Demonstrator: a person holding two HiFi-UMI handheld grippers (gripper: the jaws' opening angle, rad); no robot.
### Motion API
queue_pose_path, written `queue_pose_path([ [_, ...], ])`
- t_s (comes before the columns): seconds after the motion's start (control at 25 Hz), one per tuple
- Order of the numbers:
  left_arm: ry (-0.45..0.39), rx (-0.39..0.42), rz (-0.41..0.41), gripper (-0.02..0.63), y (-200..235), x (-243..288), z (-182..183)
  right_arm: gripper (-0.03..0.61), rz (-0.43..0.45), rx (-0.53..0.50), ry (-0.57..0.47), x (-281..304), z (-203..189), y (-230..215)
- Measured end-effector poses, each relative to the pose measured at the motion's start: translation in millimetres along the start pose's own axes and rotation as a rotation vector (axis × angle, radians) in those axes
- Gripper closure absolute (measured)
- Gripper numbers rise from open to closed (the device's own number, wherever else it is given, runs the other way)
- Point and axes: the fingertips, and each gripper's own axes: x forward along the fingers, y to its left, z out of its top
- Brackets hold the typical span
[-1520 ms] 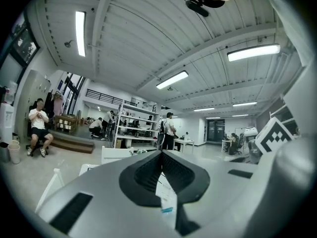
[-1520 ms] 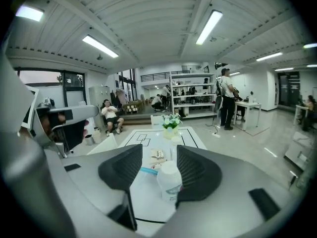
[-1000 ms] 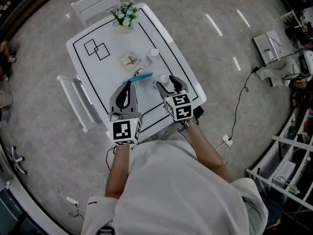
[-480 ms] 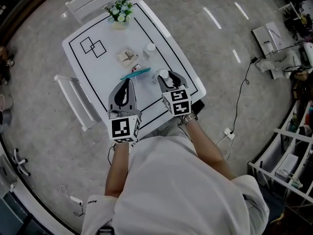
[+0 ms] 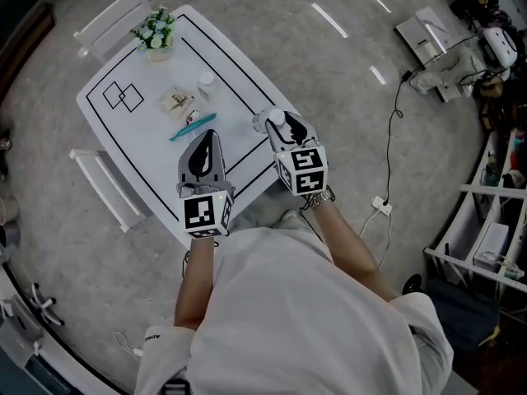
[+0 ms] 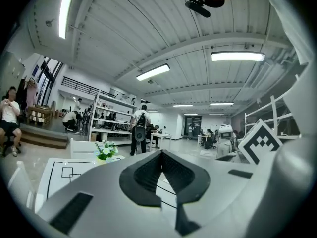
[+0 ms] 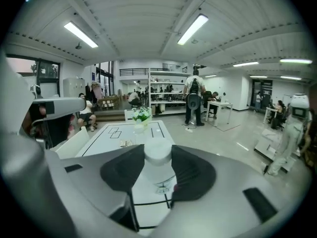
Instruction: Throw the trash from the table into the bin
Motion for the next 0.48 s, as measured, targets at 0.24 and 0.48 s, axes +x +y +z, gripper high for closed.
queue_pose_path([
  [0.24, -0.003, 0.021, -0.106, 0.609, -93, 14, -4, 0.402, -0.139, 0.063, -0.018, -76, -28, -90],
  [0.48, -0.011, 0.023, -0.164, 0.609, -198, 18, -13, 0.402, -0.190, 0.106, -0.004, -149, -75, -163],
])
